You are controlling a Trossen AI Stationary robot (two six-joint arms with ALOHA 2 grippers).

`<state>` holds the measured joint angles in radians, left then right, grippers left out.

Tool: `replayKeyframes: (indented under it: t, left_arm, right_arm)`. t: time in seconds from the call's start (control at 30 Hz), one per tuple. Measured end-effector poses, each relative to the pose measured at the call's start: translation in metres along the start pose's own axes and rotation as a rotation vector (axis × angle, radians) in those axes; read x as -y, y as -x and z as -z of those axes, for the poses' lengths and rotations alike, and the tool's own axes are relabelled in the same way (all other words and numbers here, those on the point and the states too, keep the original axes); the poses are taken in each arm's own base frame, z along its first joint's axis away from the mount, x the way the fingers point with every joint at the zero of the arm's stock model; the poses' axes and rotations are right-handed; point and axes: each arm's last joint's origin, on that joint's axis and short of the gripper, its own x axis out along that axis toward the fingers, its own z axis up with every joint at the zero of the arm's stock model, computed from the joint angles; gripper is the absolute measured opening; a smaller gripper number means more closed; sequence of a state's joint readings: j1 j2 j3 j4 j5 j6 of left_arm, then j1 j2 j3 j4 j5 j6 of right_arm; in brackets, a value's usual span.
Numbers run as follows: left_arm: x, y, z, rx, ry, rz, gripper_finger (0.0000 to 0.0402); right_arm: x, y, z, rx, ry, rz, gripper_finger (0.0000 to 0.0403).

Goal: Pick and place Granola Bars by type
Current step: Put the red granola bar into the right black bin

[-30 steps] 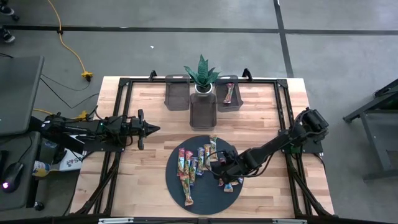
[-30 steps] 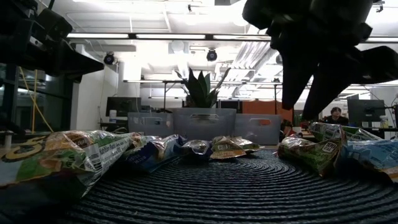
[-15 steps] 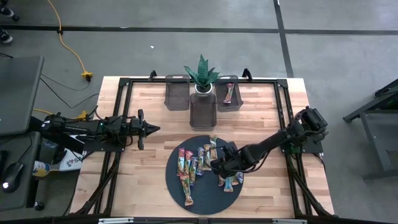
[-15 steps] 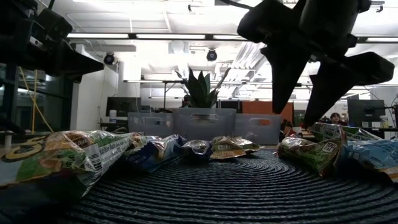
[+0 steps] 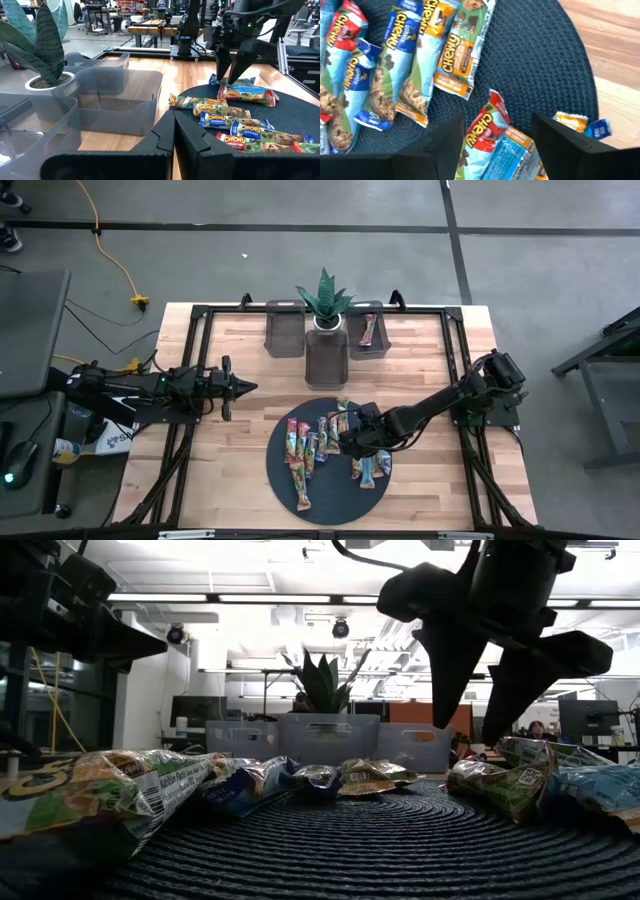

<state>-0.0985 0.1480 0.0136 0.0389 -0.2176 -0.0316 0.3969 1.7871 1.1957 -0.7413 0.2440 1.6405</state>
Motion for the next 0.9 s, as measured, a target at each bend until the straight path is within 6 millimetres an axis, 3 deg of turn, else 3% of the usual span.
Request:
replayKeyframes:
  t: [0.27,0.7,0.9]
  left_arm:
    - [0.0,0.0,0.0,0.0,0.0,0.0,0.0001]
    - [0.0,0.0,0.0,0.0,0.0,0.0,0.0001]
    - [0.0,0.0,0.0,0.0,0.0,0.0,0.0001]
  right_arm:
    - [-0.001,-0.004,0.001,-0.001,0.006,-0.001,0.0217]
    - [-0.009,-0.036,0.012,-0.051,0.001,-0.008,0.0217]
    - [-0.009,-0.036,0.012,-0.043,0.001,-0.005,0.0216]
